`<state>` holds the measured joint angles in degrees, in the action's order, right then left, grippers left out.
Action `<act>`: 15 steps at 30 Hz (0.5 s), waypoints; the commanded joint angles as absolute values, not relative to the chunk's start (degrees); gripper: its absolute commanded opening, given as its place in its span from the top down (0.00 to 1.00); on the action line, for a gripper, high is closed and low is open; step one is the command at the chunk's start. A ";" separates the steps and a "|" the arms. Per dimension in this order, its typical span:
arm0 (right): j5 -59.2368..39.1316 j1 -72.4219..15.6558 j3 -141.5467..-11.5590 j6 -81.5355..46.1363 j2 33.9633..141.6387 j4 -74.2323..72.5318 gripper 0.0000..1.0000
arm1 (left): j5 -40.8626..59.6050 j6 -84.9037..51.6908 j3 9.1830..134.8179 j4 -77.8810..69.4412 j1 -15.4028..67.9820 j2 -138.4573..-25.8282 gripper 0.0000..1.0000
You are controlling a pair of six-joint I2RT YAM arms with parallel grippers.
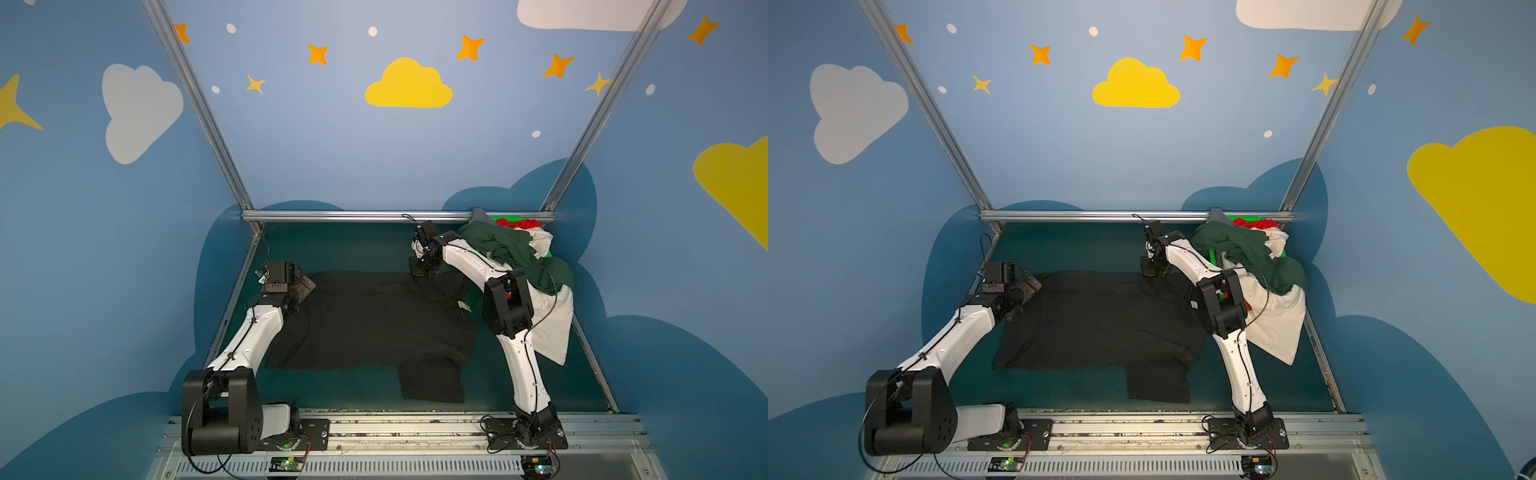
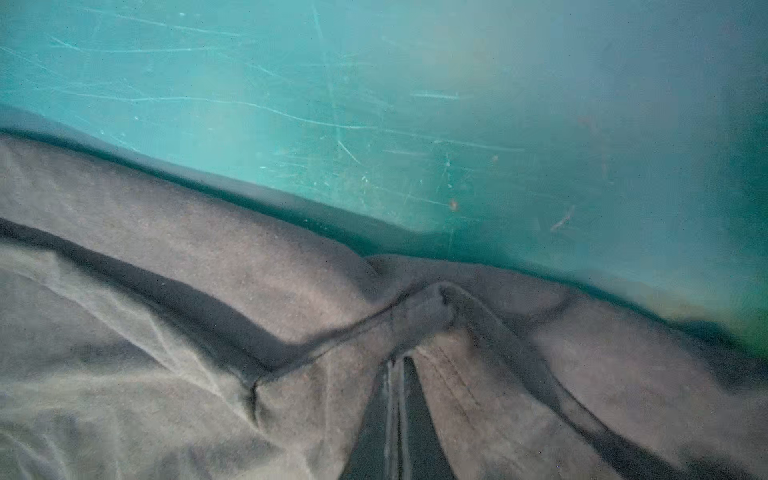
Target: Fold and stack the t-shirts
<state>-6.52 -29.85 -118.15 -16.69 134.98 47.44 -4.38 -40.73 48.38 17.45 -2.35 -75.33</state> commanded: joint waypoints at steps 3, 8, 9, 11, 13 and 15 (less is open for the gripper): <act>-5.80 -30.41 -119.68 -17.41 133.33 49.63 0.59 | -4.79 -39.94 48.25 18.42 -2.35 -76.03 0.00; -2.58 -31.07 -124.75 -16.88 137.68 53.22 0.50 | -4.66 -39.94 48.32 18.33 -2.37 -76.60 0.00; -1.86 -31.15 -125.39 -16.79 138.28 53.72 0.50 | -4.58 -39.92 48.42 18.29 -2.33 -76.79 0.00; -0.97 -31.31 -126.35 -16.70 139.58 54.05 0.51 | -4.35 -40.01 48.43 18.24 -2.33 -76.99 0.00; -0.97 -31.44 -126.96 -16.66 140.45 54.05 0.51 | -4.22 -40.09 48.47 18.18 -2.33 -77.07 0.00; 0.02 -31.59 -127.94 -16.52 141.50 54.50 0.51 | -4.18 -40.18 48.60 18.28 -2.37 -77.08 0.00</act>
